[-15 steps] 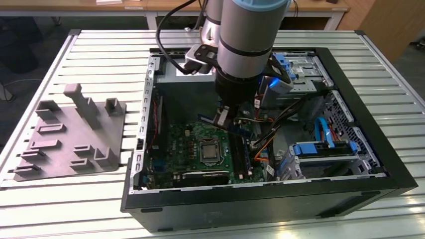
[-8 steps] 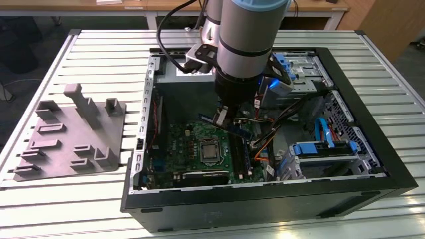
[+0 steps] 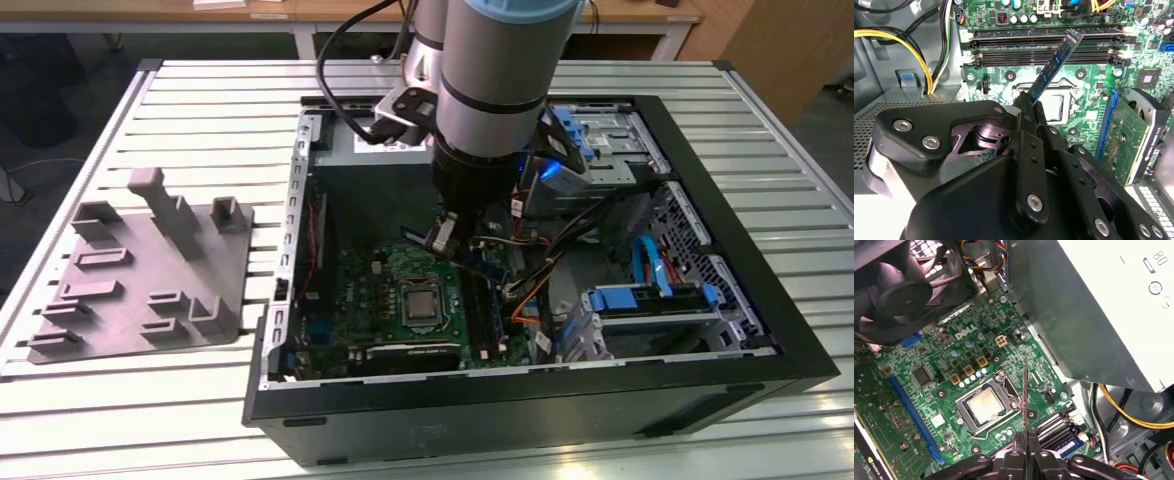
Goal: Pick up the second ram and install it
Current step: 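Insert the second ram into the second slot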
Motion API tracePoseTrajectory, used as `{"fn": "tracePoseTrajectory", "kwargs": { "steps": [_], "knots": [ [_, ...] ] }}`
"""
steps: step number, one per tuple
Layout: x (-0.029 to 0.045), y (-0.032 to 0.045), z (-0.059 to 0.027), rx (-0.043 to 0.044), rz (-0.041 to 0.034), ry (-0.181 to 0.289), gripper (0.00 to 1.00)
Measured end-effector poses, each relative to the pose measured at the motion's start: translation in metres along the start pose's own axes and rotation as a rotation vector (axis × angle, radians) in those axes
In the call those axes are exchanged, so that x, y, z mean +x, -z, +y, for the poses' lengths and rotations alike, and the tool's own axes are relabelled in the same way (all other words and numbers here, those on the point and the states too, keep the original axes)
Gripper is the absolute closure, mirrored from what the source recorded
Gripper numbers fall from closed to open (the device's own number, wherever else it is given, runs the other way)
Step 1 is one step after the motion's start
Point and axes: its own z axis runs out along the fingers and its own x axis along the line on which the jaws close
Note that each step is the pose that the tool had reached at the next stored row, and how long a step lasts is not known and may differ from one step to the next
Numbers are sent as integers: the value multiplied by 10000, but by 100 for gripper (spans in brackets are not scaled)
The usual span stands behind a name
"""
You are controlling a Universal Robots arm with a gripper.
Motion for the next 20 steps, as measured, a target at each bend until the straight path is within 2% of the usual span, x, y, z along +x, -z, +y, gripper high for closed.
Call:
{"fn": "tracePoseTrajectory", "kwargs": {
  "steps": [20],
  "knots": [
    [0, -7, 0, 36, -17, -1035, 86]
  ]
}}
